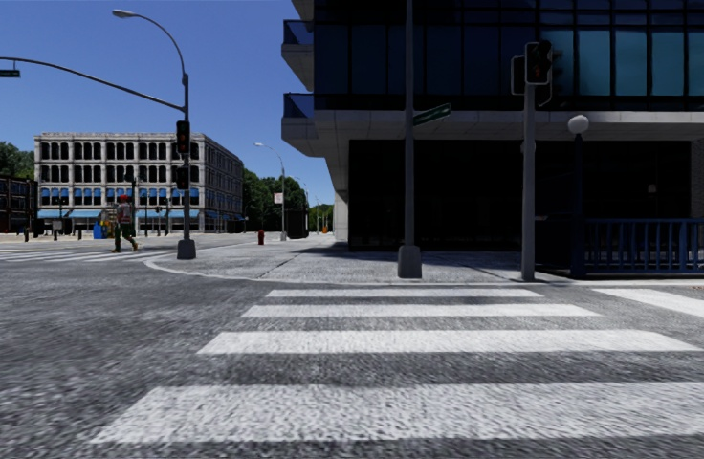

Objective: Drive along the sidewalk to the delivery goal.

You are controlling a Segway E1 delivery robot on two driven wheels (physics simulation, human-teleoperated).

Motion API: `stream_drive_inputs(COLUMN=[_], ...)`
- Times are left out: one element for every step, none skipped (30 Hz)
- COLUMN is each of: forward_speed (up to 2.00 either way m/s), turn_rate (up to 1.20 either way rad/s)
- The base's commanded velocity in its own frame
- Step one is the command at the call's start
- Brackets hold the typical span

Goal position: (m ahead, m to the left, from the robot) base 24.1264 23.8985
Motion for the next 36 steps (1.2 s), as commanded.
stream_drive_inputs(forward_speed=[2.0,2.0,2.0,2.0,2.0,2.0,2.0,2.0,2.0,2.0,2.0,2.0,2.0,2.0,2.0,2.0,2.0,2.0,2.0,2.0,2.0,2.0,2.0,2.0,2.0,2.0,2.0,2.0,2.0,2.0,2.0,2.0,2.0,2.0,2.0,2.0], turn_rate=[0.0,0.0,0.0,0.0,0.0,0.0,0.0,0.0,0.0,0.0,0.0,0.0,0.0,0.0,0.0,0.0,0.0,0.0,0.0,0.0,0.0,0.0,0.0,0.0,0.0,0.0,0.0,0.0,0.0,0.0,0.0,0.0,0.0,0.0,0.0,0.0])
